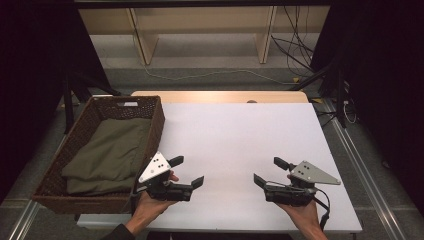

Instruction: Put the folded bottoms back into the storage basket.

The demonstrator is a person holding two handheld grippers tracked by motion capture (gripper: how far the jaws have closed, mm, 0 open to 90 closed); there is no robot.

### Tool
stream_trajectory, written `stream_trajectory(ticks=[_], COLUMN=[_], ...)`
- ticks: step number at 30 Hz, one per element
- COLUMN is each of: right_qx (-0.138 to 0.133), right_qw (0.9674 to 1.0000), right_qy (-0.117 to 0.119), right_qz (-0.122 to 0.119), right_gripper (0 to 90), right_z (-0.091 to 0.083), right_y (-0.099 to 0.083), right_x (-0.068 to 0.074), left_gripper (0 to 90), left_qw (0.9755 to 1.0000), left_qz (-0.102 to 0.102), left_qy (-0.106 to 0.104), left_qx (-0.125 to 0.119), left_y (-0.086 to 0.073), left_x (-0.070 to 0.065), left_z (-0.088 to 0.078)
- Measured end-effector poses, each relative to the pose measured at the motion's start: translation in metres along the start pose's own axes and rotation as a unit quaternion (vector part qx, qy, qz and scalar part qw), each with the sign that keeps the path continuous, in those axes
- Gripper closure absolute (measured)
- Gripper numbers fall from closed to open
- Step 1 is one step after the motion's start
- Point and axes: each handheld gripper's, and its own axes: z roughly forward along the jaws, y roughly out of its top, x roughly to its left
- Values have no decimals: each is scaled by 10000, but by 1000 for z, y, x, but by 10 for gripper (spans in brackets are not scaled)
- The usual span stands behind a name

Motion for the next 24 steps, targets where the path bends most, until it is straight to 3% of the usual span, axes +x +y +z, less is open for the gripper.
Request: stream_trajectory(ticks=[7,24], right_qx=[-145,-167], right_qw=[9999,9998], right_qy=[-28,-57], right_qz=[7,-75], right_gripper=[142,143], right_z=[-3,-3], right_y=[3,5], right_x=[0,1], left_gripper=[53,53], left_qw=[10000,10000], left_qz=[-12,-72], left_qy=[-24,-53], left_qx=[30,10], left_y=[0,0], left_x=[0,0], left_z=[2,2])
